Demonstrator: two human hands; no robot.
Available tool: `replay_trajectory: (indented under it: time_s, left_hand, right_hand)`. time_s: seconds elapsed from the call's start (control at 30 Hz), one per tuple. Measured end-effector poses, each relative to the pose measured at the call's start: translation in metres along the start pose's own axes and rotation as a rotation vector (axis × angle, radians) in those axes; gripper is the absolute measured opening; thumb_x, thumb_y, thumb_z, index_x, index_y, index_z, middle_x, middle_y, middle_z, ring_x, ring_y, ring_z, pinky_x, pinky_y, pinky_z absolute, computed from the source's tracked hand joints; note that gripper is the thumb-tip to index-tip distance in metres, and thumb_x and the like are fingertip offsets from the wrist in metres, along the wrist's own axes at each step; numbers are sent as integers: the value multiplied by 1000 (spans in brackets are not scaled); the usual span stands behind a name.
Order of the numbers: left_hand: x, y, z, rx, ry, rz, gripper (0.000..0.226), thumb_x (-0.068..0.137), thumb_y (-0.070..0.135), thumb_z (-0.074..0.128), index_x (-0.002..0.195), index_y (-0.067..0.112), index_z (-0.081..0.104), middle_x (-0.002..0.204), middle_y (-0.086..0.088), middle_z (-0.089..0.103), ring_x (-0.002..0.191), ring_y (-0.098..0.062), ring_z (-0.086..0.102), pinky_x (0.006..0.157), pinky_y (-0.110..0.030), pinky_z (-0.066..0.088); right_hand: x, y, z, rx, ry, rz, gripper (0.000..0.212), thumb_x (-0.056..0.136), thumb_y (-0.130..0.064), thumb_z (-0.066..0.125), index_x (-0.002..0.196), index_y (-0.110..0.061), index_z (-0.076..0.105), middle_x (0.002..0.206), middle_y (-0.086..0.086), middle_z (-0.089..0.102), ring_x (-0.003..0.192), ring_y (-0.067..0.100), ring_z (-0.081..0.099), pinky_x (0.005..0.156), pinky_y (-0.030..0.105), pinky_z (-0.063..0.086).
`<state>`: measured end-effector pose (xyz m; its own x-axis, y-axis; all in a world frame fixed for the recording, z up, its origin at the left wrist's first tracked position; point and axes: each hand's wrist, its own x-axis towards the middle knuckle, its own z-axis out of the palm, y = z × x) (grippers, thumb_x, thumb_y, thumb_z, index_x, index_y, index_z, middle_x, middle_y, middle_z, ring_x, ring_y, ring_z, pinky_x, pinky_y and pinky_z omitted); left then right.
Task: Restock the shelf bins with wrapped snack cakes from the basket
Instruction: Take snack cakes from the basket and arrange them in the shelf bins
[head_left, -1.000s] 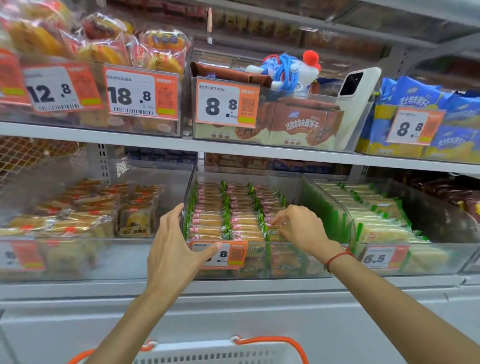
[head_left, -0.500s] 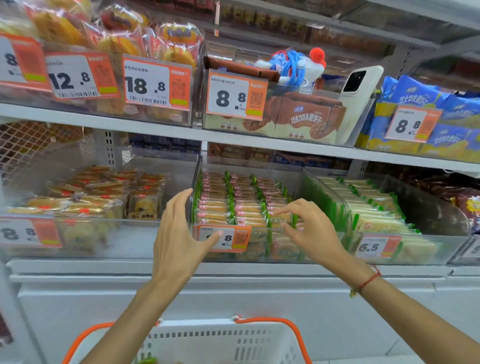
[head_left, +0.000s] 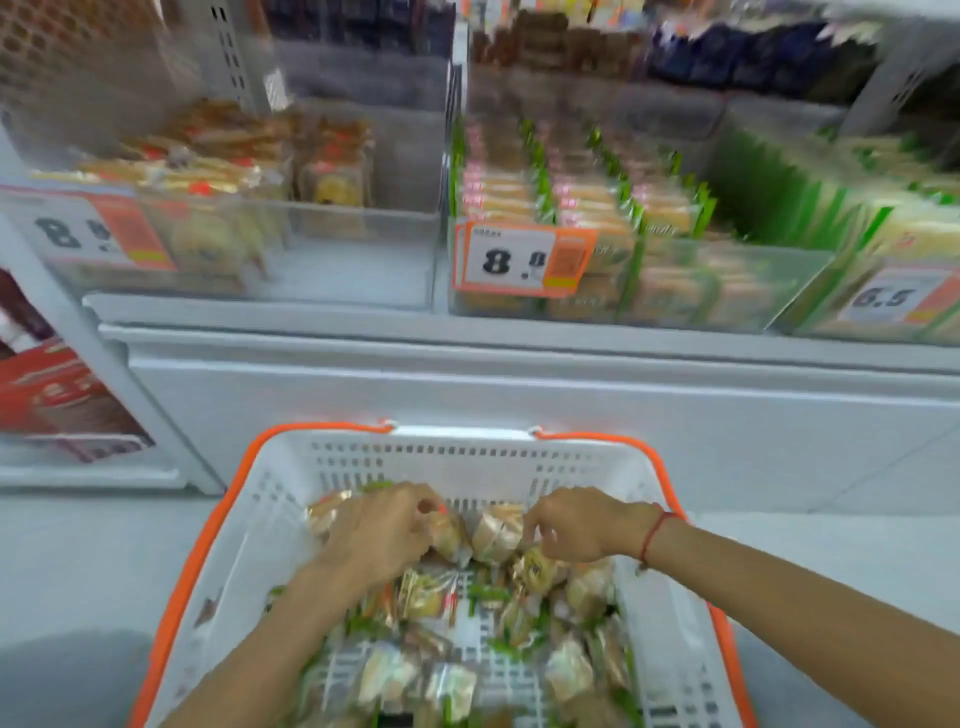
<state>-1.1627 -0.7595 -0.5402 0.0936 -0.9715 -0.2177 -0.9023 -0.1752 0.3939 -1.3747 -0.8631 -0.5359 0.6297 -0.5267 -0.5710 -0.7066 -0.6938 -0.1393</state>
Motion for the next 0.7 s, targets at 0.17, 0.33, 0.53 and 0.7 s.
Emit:
replay_trajectory:
  time_s: [0.17, 0.33, 0.53, 0.7]
  left_hand:
    - [-15, -47, 59, 147, -245, -27, 22, 90, 23, 54, 107, 32, 63, 116, 6, 64, 108, -17, 59, 87, -33, 50]
    - [-35, -82, 99, 62, -553, -54, 28, 94, 30, 57, 121, 30, 59, 127, 10, 57, 117, -11, 53, 93, -25, 43]
    - [-44, -87, 149, -62, -807, -99, 40, 92, 30, 61, 132, 29, 53, 135, 3, 50, 116, -20, 53, 98, -31, 45]
    - [-44, -88, 159, -108, -801, -132, 17, 94, 26, 58, 108, 34, 57, 124, 3, 54, 105, -18, 58, 93, -34, 49]
  right_hand:
    - [34, -22, 70, 209, -129, 27, 28, 93, -14, 51, 116, -15, 67, 118, 6, 65, 100, 23, 59, 80, 31, 45]
    - [49, -49, 137, 220, -326, -53, 36, 96, -25, 55, 131, -15, 55, 132, 8, 54, 114, 26, 55, 90, 35, 46]
    - [50, -57, 165, 248, -536, -98, 38, 91, -16, 60, 129, -16, 56, 134, 10, 54, 114, 31, 56, 96, 38, 48]
    - [40, -51, 175, 312, -434, -96, 40, 88, -20, 64, 128, -22, 58, 128, 4, 59, 112, 25, 58, 95, 38, 49]
